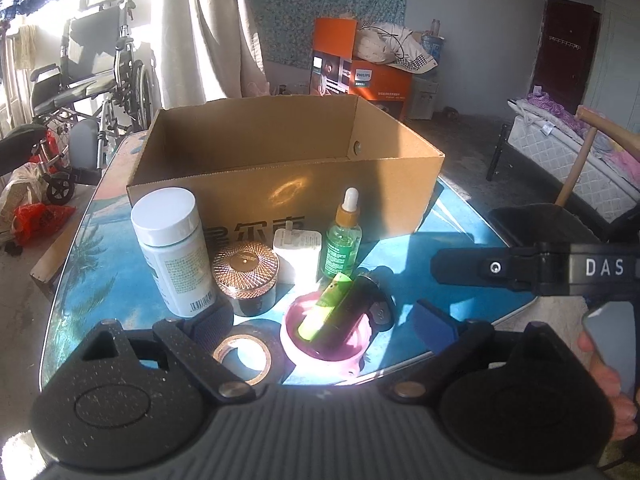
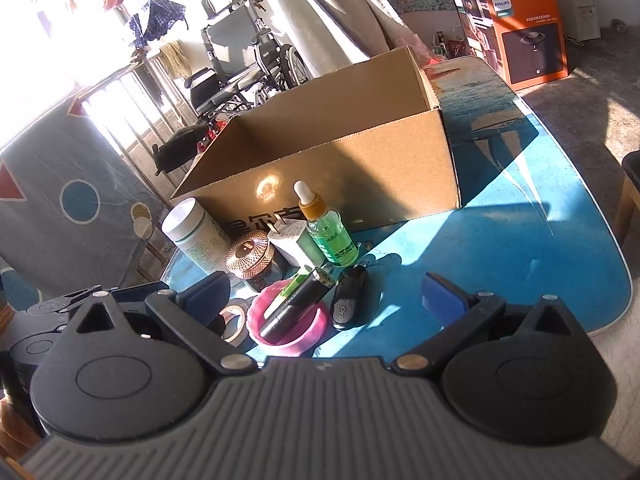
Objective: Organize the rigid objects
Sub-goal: 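Reach the right gripper to the black cylinder in the pink dish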
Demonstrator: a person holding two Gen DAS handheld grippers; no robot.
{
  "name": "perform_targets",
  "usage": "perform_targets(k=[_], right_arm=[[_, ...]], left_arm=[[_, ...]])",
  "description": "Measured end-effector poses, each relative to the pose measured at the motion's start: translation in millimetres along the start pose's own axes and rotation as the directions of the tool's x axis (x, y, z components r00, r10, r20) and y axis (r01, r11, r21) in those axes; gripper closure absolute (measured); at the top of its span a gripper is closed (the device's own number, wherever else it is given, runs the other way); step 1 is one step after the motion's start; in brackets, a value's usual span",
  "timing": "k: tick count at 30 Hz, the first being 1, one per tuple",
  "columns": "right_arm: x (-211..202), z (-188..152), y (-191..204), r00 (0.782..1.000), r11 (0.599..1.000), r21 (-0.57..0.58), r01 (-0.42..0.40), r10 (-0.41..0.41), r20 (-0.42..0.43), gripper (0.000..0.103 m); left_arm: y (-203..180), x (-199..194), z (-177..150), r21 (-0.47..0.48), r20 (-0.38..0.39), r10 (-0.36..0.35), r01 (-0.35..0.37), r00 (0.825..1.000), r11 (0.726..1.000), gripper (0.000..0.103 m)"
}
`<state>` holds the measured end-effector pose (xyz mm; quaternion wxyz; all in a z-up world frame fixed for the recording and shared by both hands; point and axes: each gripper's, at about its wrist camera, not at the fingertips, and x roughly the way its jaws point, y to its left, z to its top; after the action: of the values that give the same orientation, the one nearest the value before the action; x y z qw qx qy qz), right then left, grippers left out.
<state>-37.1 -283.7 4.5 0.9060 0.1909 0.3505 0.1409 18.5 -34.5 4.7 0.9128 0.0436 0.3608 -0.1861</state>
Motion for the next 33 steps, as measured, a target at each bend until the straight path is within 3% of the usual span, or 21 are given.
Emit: perform_targets(k=[4,6,9,13,19,33], right_arm=[[16.9,2.7,-6.7,0.996,0.995,0.043,-0.092,0.093,-0.015,0.009],[27.8,4.0,-8.2,0.991,0.99,0.059,-0.132,0.133,-0.023,0.015],[44.9,4.3,-11.2,0.985,0.984,0.081,-0.161,0.165,-0.043,0.031],[65.7,3.8,-18.3,0.98,0.978,0.121,-0.171,0.181,-0.08,0.046],[89.0,3.2,-32.4,0.974,0.965,0.191,-0.183,0.204,-0.1,0.053],[111.0,0.6,-49.6,0.957,0.927,0.3,-0.224,0.268,-0.112,0.065]], left_arm=[[-8.5,11.3,-0.1,0.048,-0.028,-0.03,0.031,0.999,0.998,0.01],[-12.7,15.5,-0.8,0.077,-0.035,-0.026,0.029,0.999,0.997,0.016],[-16.4,23.6,-2.9,0.107,-0.067,-0.035,0.042,0.997,0.993,0.031],[-18.1,35.5,-4.2,0.119,-0.105,-0.044,0.056,0.994,0.991,0.049],[-12.7,49.3,-4.0,0.11,-0.141,-0.054,0.07,0.989,0.991,0.074],[-14.0,61.4,-2.3,0.143,-0.163,-0.058,0.082,0.985,0.986,0.075]])
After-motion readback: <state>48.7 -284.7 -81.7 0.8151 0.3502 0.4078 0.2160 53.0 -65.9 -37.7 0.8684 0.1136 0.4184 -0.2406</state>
